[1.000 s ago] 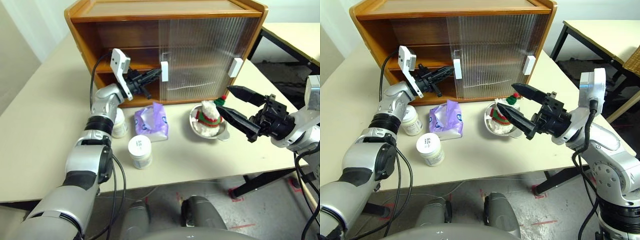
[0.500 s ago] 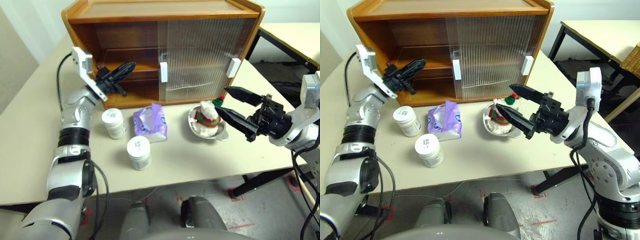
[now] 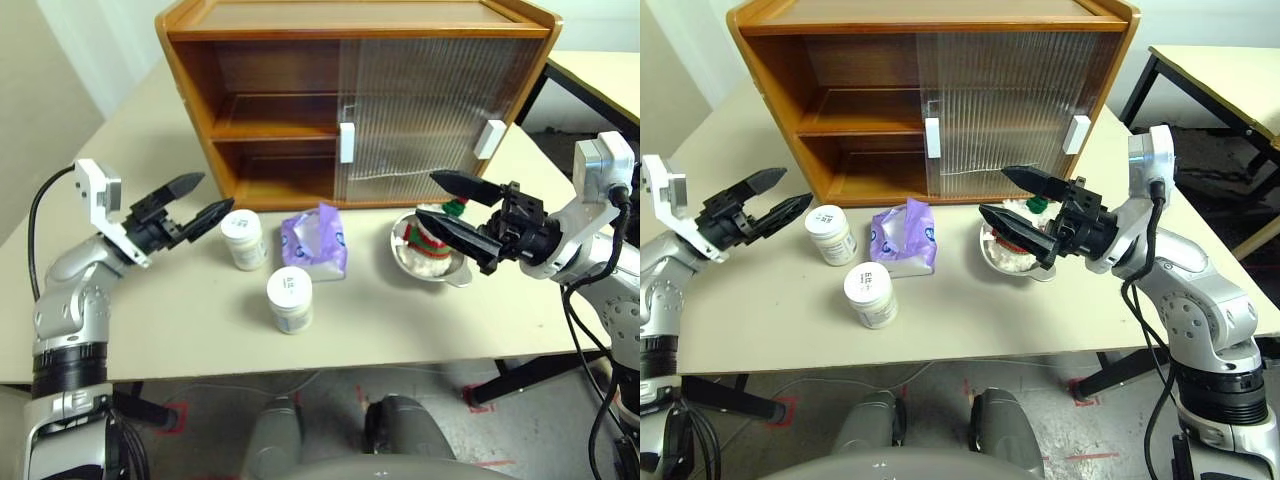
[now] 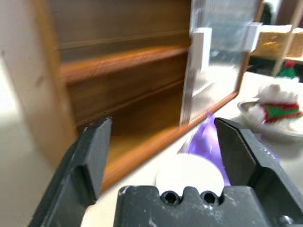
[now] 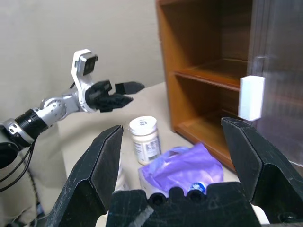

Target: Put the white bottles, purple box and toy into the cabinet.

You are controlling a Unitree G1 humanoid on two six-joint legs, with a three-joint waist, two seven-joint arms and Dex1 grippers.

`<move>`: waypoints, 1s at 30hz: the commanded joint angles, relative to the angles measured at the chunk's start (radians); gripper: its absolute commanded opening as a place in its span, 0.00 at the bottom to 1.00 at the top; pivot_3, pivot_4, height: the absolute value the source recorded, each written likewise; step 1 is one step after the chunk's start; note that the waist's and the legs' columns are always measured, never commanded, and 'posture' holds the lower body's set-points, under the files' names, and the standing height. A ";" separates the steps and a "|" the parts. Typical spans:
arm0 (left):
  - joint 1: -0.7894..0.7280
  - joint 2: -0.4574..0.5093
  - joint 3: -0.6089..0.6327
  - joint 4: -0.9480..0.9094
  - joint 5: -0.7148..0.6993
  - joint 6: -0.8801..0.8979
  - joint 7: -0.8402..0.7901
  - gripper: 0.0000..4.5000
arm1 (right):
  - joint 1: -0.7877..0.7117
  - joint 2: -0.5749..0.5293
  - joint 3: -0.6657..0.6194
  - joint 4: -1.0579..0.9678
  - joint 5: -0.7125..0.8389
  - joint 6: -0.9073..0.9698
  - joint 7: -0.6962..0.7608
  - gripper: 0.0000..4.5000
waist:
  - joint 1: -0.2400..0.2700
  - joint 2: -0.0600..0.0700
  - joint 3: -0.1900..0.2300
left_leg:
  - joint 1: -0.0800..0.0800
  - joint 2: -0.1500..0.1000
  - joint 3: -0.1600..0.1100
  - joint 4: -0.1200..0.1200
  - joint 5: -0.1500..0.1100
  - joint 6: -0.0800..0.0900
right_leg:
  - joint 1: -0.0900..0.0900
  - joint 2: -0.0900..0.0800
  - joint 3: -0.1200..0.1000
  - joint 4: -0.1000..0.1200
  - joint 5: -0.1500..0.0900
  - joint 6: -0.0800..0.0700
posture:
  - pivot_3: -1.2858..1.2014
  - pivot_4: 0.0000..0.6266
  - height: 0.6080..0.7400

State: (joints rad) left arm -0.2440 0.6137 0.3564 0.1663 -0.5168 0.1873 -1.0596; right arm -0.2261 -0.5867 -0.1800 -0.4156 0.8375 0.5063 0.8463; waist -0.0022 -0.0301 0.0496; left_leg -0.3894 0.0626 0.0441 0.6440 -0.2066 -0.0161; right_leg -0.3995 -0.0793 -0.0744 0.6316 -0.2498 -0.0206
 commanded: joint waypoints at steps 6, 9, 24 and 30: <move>0.085 0.016 -0.027 0.065 0.008 -0.036 -0.080 1.00 | -0.009 -0.013 -0.004 0.002 0.006 0.013 0.001 1.00 | 0.021 0.002 0.001 | 0.000 0.001 0.003 0.000 0.000 0.000 | -0.002 0.000 0.001 0.000 -0.002 -0.003 | 0.52 0.00 1.00; 0.086 0.006 -0.051 0.106 0.030 -0.078 -0.100 1.00 | -0.005 -0.021 -0.014 -0.004 0.012 0.021 -0.002 1.00 | 0.020 0.002 0.001 | 0.000 0.001 0.003 0.000 0.000 0.000 | -0.002 0.000 0.001 0.000 -0.003 -0.005 | 0.52 0.00 1.00; -0.044 -0.030 -0.158 0.350 0.102 -0.231 -0.170 1.00 | -0.006 -0.051 -0.049 -0.044 0.045 0.056 -0.033 1.00 | 0.015 0.002 0.001 | -0.001 0.002 0.007 -0.001 0.000 0.000 | -0.005 0.000 0.003 0.000 0.000 -0.001 | 0.50 0.00 1.00; -0.055 -0.037 -0.186 0.403 0.125 -0.287 -0.191 1.00 | -0.001 -0.054 -0.053 -0.052 0.055 0.059 -0.046 1.00 | 0.006 0.001 0.000 | -0.002 0.002 0.008 0.000 -0.001 0.000 | -0.007 0.001 0.004 0.003 0.002 0.002 | 0.50 0.00 1.00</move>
State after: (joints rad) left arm -0.2926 0.5844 0.1858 0.5461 -0.4170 -0.0771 -1.2397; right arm -0.2269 -0.6296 -0.2126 -0.4499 0.8829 0.5580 0.8049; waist 0.0035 -0.0290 0.0500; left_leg -0.3909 0.0645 0.0522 0.6436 -0.2078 -0.0161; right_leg -0.4062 -0.0786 -0.0704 0.6350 -0.2482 -0.0186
